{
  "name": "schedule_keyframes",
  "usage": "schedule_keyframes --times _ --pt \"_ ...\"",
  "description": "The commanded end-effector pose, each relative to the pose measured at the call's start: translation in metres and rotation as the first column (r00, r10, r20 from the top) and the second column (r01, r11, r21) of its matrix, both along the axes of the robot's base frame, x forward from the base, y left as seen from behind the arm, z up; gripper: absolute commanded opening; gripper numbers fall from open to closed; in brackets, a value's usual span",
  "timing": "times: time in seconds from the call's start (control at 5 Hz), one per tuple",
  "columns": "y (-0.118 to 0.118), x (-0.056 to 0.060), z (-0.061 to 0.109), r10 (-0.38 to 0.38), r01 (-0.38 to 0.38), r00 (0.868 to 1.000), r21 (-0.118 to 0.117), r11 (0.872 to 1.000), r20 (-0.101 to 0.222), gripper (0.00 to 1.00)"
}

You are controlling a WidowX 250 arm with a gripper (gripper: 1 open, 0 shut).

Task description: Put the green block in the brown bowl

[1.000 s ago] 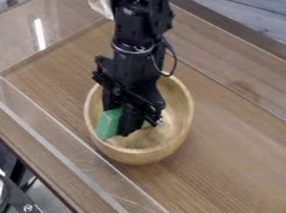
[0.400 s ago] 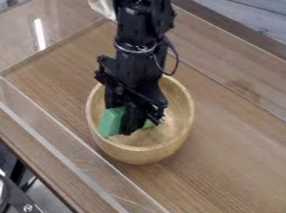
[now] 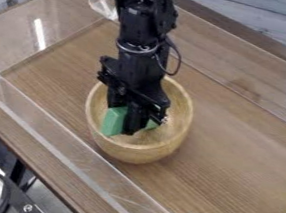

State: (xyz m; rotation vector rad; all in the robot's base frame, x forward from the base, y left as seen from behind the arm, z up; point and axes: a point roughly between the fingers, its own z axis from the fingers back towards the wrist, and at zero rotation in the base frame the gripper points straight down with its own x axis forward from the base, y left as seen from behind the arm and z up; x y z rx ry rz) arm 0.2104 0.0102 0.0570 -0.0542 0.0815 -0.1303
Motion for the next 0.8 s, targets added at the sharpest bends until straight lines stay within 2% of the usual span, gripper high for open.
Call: schedule_keyframes --times 0.0,0.6 --pt "-0.0032 0.0039 0.0026 -0.013 0.013 1.000 -0.004 1.000 0.014 0.00" --pt "-0.0059 0.0048 0.0016 -0.021 0.021 1.000 -0.016 1.000 0.007 0.00"
